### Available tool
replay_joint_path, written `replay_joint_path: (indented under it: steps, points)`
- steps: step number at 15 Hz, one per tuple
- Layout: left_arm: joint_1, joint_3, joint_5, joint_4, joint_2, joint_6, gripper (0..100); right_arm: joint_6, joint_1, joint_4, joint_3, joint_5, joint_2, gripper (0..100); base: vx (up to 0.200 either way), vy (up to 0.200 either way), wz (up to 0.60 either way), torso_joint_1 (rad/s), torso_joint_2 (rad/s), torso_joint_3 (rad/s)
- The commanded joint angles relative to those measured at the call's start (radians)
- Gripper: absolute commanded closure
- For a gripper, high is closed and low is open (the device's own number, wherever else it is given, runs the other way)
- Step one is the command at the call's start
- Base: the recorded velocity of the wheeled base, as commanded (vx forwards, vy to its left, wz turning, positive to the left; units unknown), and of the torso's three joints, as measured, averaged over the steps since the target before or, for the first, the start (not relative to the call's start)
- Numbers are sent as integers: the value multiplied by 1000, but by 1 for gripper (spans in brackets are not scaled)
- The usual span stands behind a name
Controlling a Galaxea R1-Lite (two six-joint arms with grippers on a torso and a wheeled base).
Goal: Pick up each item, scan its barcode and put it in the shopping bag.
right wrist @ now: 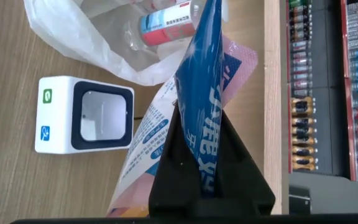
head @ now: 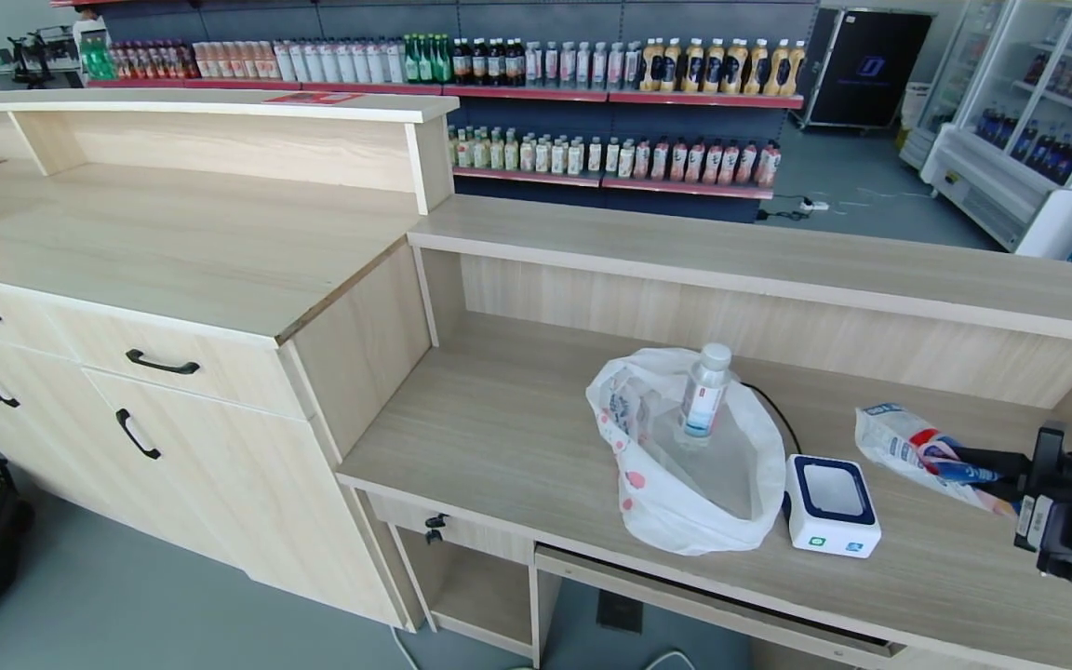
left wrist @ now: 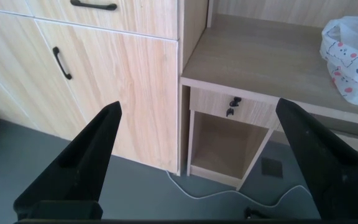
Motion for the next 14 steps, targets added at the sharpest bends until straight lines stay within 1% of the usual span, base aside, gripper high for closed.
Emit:
replay_joint_path:
  steps: [1,5,8,14]
  points:
    - [0,0,0,1,0,0,0,-22,-10,0,-5,-1,38,100,0,0,0,0,0,0]
    - [0,0,0,1,0,0,0,-69,-19,0,-18,-1,81,100,0,0,0,0,0,0]
    - [0,0,0,1,0,0,0,-97,-18,-2,-59,-2,132,100,0,0,0,0,0,0]
    - [0,0,0,1,0,0,0,-103,1,-3,-91,-2,210,100,0,0,0,0,0,0]
